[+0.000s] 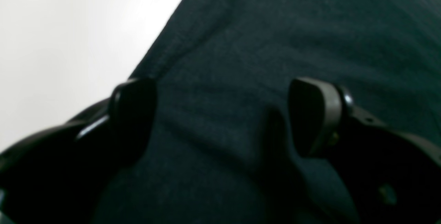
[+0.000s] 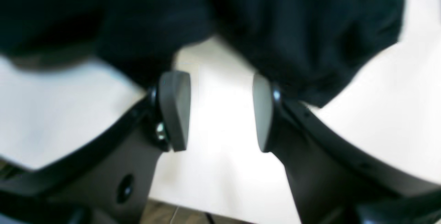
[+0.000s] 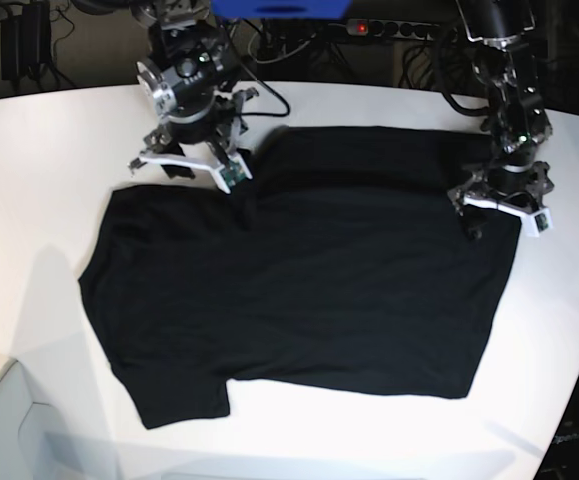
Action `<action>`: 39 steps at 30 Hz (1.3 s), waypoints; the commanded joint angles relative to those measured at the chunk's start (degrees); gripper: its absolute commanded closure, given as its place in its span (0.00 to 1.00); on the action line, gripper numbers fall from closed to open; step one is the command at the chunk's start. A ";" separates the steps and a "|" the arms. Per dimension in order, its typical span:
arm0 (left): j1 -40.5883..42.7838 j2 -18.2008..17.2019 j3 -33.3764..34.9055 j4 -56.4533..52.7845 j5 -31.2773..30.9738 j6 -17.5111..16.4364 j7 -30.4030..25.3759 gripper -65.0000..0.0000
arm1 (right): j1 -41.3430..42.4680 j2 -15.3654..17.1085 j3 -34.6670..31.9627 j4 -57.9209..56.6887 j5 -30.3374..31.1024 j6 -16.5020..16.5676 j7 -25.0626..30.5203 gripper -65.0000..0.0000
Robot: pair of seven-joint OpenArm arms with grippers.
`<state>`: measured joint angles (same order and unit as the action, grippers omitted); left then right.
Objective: Layout the t-shirt on the table in an organized manner, then fold the t-shirt properly
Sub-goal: 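Grasp the collar edge with the right gripper and smooth it flat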
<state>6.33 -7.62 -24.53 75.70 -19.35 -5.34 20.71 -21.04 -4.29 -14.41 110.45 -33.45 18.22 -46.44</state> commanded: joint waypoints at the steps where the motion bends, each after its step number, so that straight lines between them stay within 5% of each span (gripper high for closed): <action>1: 0.22 -0.08 0.14 -0.23 -0.47 0.90 3.33 0.10 | -0.11 -0.41 -0.13 0.89 -0.17 0.02 1.56 0.55; 8: 0.22 -0.08 0.14 -0.23 -0.47 0.90 3.33 0.10 | 1.04 -1.02 -0.05 0.18 6.68 0.02 3.05 0.55; 39: 0.75 0.01 0.14 -0.23 -0.47 0.90 3.33 0.10 | 11.24 -1.29 -3.12 -5.44 7.12 0.02 3.05 0.55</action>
<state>6.52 -7.62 -24.47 75.68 -19.35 -5.37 20.47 -10.52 -5.06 -17.39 104.12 -26.57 18.22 -44.82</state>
